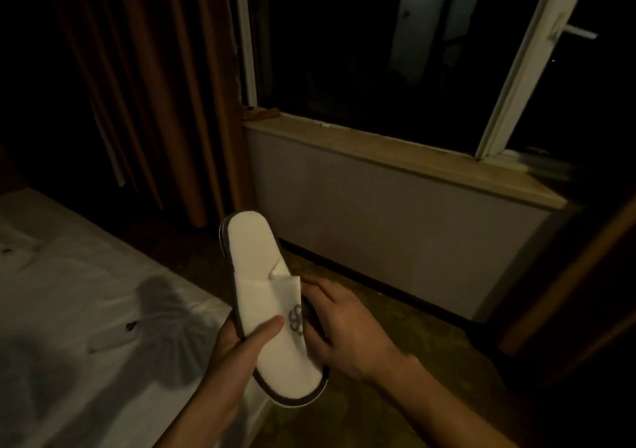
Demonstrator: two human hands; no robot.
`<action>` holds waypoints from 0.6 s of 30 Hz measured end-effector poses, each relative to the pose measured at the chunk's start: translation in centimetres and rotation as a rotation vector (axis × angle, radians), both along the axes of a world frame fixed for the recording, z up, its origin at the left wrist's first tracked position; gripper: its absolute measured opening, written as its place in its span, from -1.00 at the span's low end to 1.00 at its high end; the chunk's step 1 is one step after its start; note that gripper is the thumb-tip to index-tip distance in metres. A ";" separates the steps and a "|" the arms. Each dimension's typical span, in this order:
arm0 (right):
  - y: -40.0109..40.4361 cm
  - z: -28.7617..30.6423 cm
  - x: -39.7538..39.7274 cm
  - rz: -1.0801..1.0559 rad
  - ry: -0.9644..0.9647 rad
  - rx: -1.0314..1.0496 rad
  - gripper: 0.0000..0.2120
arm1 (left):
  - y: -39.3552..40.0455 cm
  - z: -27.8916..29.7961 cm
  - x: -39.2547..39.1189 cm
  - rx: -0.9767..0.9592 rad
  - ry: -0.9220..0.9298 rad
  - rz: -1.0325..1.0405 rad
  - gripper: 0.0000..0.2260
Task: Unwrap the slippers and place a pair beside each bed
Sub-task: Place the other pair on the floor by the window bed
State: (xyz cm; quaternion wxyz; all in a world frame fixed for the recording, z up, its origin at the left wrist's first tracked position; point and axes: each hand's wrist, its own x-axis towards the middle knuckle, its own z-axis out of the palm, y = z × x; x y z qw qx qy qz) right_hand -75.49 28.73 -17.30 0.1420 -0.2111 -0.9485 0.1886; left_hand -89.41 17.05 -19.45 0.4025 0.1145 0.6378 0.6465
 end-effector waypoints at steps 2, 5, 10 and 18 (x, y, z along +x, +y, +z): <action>3.9 -0.1 -2.6 -0.007 0.000 0.023 -0.45 | 3.8 -0.4 -3.2 -0.005 -0.008 -0.035 -0.61; 9.9 0.8 -5.9 -0.018 0.018 0.087 -0.50 | 9.4 0.1 -7.2 -0.032 -0.018 -0.129 -0.57; 21.1 4.7 -9.2 0.031 -0.097 0.458 -0.02 | 18.2 2.5 -13.3 -0.207 0.152 -0.532 -0.50; 36.3 6.3 -12.3 0.249 -0.433 0.645 0.01 | 33.1 7.0 -19.5 -0.247 0.349 -0.979 -0.59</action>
